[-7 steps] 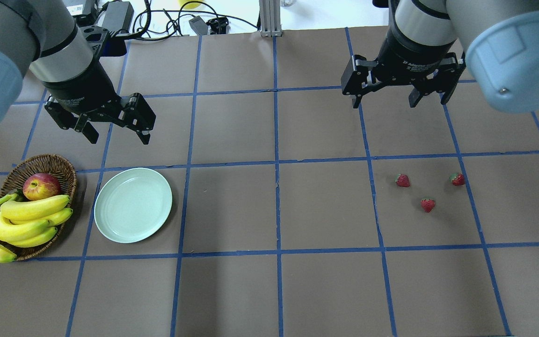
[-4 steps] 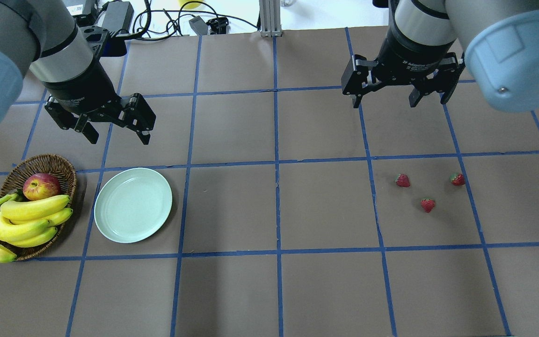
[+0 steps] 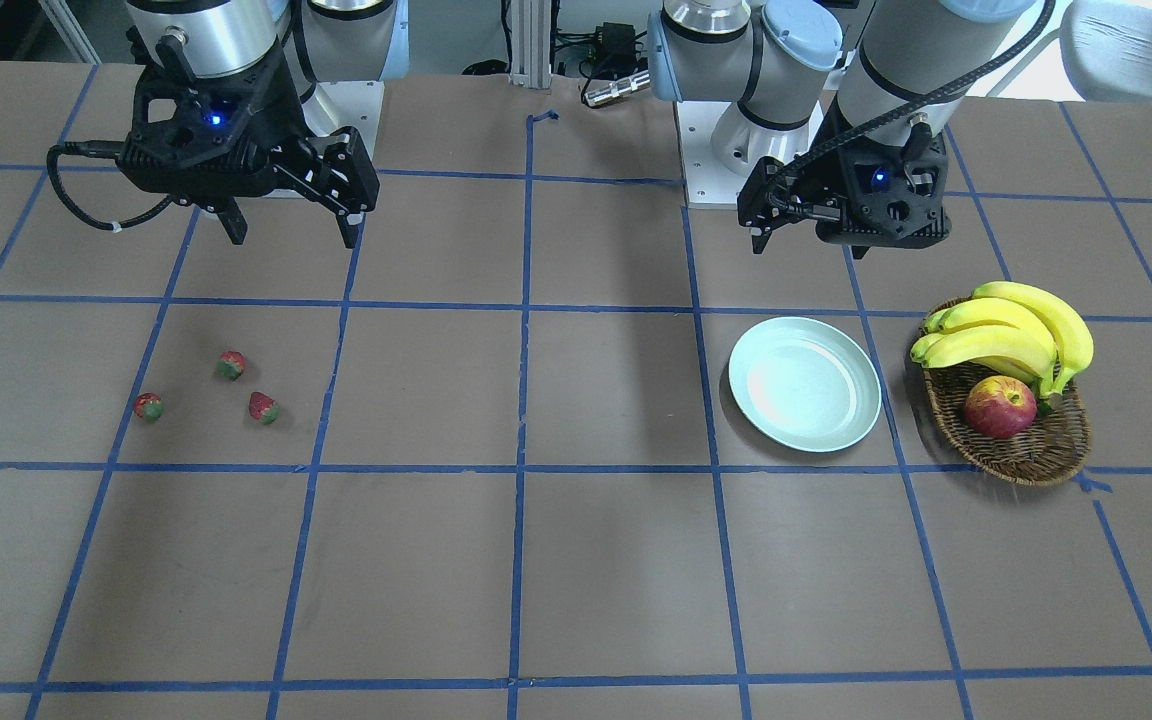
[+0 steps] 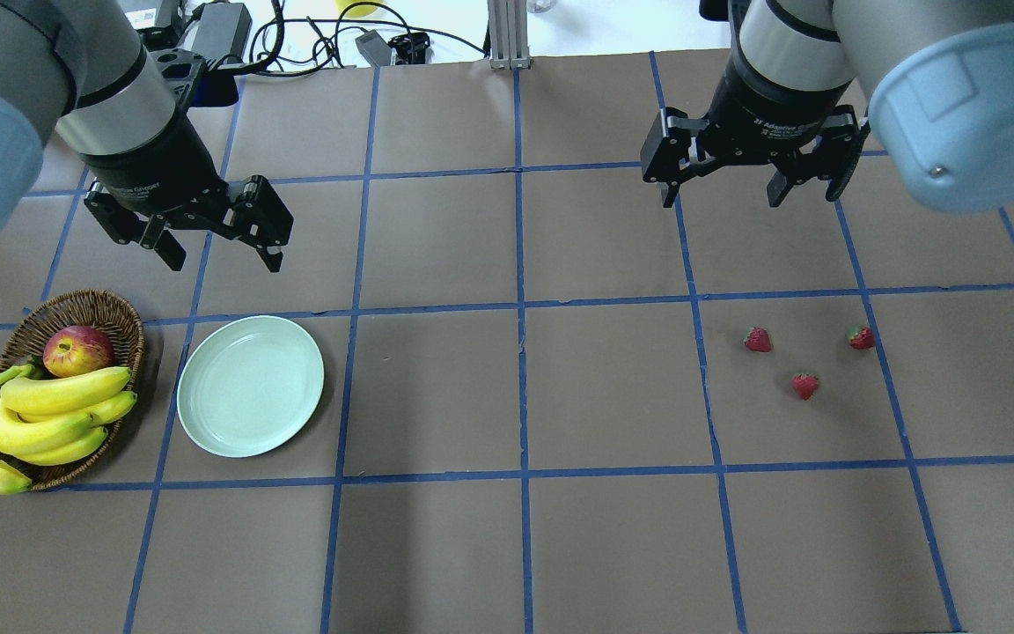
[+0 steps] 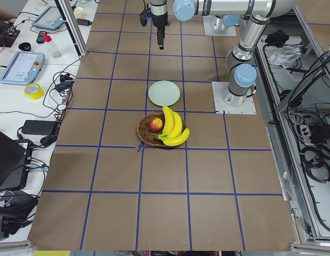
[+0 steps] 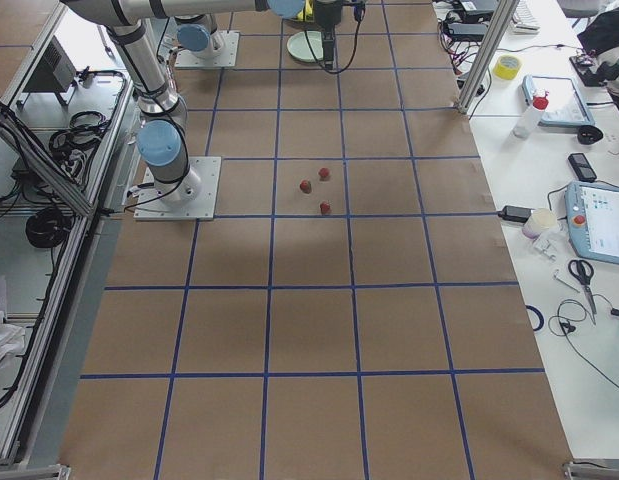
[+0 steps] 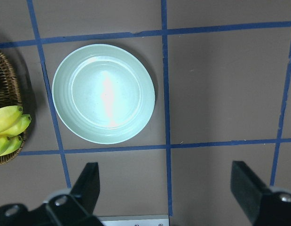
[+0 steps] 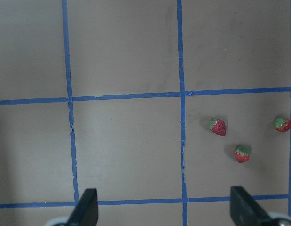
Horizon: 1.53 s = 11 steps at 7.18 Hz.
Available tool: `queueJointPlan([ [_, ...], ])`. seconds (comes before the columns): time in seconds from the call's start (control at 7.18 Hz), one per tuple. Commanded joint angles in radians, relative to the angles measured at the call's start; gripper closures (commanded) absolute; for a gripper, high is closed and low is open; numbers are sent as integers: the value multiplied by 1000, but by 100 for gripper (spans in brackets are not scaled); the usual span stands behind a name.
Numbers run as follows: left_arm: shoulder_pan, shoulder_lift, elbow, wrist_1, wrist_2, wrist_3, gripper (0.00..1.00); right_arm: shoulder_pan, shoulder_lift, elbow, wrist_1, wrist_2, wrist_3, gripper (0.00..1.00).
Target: Collect all strawberries into plate
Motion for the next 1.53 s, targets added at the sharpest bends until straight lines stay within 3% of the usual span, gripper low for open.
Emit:
queueJointPlan([
  [0.0, 0, -1, 0, 0, 0, 0, 0, 0, 0, 1, 0, -1, 0, 0],
  [0.28, 0, 0, -2, -2, -1, 1, 0, -2, 2, 18, 6, -9, -12, 0],
  [0.42, 0, 0, -2, 0, -3, 1, 0, -9, 2, 74, -52, -5, -6, 0],
  [0.56, 0, -1, -2, 0, -3, 0, 0, -20, 17, 169, -157, 8, -30, 0],
  [0.97, 0, -2, -2, -2, -5, 1, 0, -136, 55, 569, -712, 15, -174, 0],
  [1.11, 0, 0, -2, -2, -5, 1, 0, -202, 87, 639, -792, 29, -255, 0],
  [1.39, 0, -2, -2, -2, -6, 0, 0, -293, 153, 641, -814, 29, -340, 0],
])
